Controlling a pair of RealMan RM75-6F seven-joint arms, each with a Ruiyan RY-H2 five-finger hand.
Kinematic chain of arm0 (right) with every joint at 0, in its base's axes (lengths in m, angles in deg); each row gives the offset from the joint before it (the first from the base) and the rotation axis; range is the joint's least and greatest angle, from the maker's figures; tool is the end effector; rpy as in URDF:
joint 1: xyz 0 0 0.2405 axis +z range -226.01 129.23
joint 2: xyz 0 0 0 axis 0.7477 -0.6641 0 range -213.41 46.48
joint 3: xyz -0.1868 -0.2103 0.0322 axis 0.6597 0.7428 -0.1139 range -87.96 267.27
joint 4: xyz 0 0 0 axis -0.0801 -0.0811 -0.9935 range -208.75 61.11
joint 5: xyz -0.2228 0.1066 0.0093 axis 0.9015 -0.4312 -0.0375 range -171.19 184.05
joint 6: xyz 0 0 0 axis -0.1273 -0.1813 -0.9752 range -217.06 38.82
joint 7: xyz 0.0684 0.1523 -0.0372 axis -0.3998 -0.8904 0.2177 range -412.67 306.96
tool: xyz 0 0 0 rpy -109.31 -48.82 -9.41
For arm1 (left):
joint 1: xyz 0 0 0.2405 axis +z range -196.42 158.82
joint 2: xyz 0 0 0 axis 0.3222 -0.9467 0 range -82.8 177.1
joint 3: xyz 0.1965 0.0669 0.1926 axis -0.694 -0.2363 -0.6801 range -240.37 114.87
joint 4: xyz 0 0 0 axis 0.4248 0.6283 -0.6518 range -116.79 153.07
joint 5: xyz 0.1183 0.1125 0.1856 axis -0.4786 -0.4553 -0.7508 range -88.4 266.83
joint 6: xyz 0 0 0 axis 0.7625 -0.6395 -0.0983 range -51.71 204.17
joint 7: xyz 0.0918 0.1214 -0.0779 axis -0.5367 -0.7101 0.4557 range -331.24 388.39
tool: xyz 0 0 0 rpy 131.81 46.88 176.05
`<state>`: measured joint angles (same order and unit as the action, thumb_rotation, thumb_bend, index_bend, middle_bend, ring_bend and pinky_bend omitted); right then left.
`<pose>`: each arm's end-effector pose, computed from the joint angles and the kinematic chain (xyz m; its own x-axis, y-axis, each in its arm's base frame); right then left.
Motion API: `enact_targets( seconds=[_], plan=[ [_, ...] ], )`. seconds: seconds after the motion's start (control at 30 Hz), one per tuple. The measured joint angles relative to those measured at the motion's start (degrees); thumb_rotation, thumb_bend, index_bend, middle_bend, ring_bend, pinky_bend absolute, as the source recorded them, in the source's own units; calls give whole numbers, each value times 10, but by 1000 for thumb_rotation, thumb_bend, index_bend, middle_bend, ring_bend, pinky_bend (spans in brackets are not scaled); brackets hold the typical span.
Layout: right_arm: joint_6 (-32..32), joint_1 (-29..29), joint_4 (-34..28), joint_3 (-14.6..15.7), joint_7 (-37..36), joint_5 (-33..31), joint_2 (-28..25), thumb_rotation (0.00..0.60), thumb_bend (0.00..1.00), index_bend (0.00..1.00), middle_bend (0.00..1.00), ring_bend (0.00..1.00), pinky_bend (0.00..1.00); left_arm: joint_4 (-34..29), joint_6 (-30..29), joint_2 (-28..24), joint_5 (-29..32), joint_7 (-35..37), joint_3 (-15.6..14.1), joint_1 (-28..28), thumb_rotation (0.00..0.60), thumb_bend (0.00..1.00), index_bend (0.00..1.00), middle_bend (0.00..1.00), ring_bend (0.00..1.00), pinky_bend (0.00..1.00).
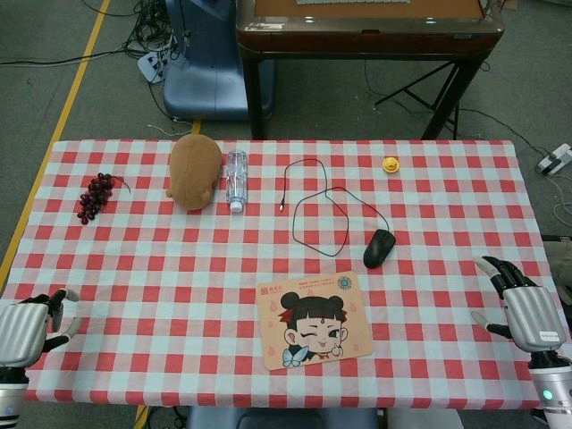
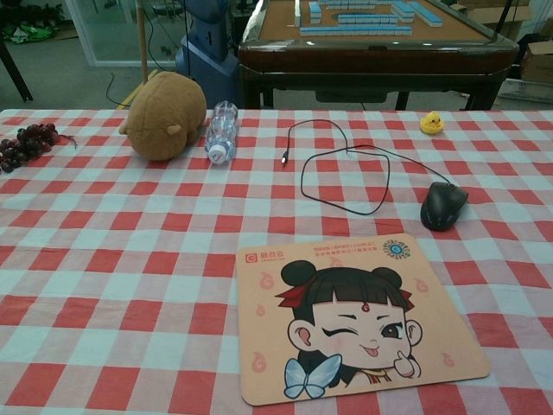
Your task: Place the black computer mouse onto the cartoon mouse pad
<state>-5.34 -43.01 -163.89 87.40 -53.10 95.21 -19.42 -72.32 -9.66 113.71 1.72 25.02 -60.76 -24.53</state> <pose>-0.3523 -0.2143 0.1332 0.4342 -0.0284 0.9004 -0.8997 -0.0629 0.4319 -0.3459 0.2149 0.1227 0.4454 -0.0049 0.8953 0.8942 -0.0486 -0.4451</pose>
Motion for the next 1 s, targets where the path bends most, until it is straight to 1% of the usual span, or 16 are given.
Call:
enact_targets(
  seconds=[0.2,0.3,0.5,0.6,0.77,0.87,1.0],
  plan=[
    [1,-2,0,0,-8,-3,0,600,29,147,208,163,432,2,6,4,-4,-2,-2,-4,600,301,528,780,564,619],
    [-2,-1,0,1,-16,-2,-2,600,32,152,234,163,432,5,11,6,-4,-3,-2,-7,600,301,528,780,564,619],
    [-28,17,2,-2,-21,-1,-4,600,32,164,276,169,432,8,19,8,7,4,0,-9,600,302,528,780,564,619],
    [-50,37,5,-6,-17,3,-6,600,32,164,285,169,432,12,25,8,15,7,3,-11,600,301,529,780,564,619],
    [-90,90,22,-21,-20,23,-9,600,32,168,313,184,432,15,26,6,23,15,7,-11,600,303,529,779,564,619],
    [-114,127,44,-30,-26,39,-7,600,35,172,337,209,432,17,30,5,30,19,9,-12,600,302,531,780,564,619],
    [-141,171,80,-41,-42,56,6,600,44,172,342,223,432,20,35,4,37,24,12,-13,600,302,534,780,564,619]
  ],
)
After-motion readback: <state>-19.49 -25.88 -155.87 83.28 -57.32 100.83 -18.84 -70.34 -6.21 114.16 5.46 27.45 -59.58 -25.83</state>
